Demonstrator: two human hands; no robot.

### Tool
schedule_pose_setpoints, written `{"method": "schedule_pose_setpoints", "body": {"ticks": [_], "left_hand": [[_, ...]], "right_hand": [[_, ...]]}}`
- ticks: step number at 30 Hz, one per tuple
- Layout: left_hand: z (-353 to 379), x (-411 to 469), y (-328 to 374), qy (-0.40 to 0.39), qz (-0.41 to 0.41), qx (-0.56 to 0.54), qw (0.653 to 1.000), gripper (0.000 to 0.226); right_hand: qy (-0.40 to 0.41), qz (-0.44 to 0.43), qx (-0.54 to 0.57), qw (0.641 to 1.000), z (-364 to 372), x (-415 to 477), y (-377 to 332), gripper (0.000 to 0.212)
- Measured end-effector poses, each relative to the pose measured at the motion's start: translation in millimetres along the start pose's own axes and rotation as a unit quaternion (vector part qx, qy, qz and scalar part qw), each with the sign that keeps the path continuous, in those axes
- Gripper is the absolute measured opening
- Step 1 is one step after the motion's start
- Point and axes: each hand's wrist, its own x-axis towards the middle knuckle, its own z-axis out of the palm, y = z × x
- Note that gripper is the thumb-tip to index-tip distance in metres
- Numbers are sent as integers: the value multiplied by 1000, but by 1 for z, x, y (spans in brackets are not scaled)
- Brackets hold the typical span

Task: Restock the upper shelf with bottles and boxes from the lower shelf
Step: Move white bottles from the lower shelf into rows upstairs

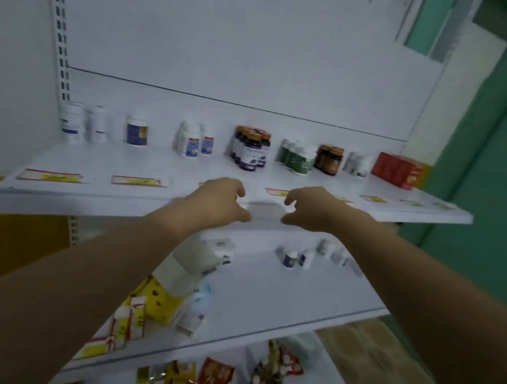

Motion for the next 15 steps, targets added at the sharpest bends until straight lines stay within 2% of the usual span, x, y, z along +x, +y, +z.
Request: {"method": "schedule_pose_setpoints", "body": {"ticks": [3, 7, 15], "left_hand": [[52, 2, 38, -59, 24, -59, 996, 54], [116, 19, 64, -138, 33, -43, 989, 57], [200, 101, 68, -209, 12, -24, 978, 57]], "right_hand": [[-14, 59, 6, 998, 11, -30, 63, 49], [-25, 127, 22, 991, 34, -47, 135, 51], [-59, 196, 26, 979, 78, -23, 240, 51]]}}
